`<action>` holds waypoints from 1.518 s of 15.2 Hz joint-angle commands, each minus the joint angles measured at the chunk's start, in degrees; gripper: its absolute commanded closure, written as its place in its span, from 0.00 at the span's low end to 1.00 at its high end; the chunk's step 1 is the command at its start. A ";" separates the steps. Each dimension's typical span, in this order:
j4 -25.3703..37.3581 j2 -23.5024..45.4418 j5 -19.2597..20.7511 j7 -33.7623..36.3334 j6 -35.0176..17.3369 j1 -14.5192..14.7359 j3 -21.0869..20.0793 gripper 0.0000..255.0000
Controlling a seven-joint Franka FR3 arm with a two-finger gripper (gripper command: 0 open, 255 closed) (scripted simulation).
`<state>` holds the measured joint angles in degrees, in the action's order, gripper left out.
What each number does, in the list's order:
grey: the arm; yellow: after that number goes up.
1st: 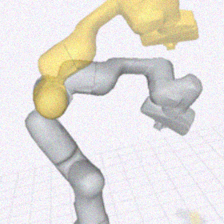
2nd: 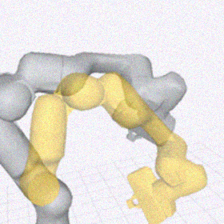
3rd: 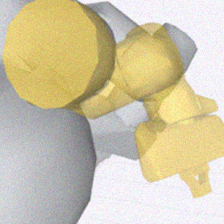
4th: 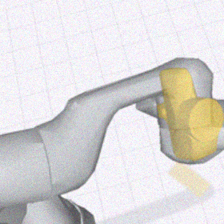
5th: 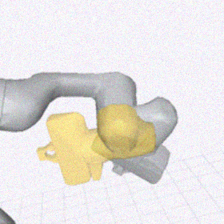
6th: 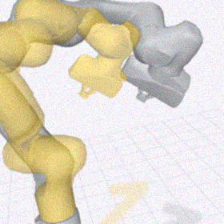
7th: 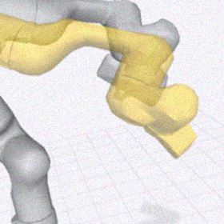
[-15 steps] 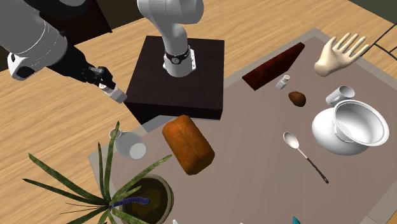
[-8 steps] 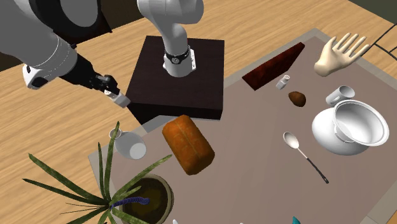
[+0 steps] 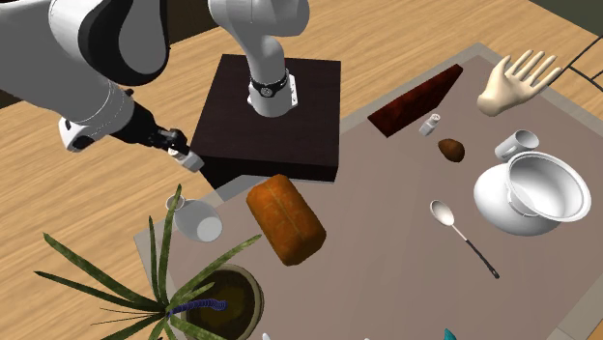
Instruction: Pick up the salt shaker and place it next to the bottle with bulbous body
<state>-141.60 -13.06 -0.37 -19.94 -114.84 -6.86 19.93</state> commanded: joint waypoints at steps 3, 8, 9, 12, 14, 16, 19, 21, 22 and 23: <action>-1.54 1.97 -0.58 -0.76 -3.42 0.12 0.32 1.00; -3.02 4.95 -1.66 -1.91 -7.69 0.35 0.67 1.00; -3.27 5.60 -1.93 -2.17 -8.54 0.40 0.72 1.00; -3.96 7.63 -2.82 -3.01 -11.10 0.56 0.87 1.00; -4.34 9.06 -3.50 -3.63 -12.80 0.67 0.94 1.00; -4.67 10.55 -4.27 -4.30 -14.49 0.77 0.97 1.00; -5.04 12.90 -5.58 -5.42 -16.99 0.90 0.95 1.00; -5.22 14.53 -6.57 -6.23 -18.63 0.96 0.87 1.00; -5.28 15.36 -7.09 -6.66 -19.44 0.99 0.82 1.00; -5.33 16.21 -7.64 -7.10 -20.24 1.00 0.74 1.00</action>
<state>-147.11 1.82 -7.17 -26.47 -134.04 -5.94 20.82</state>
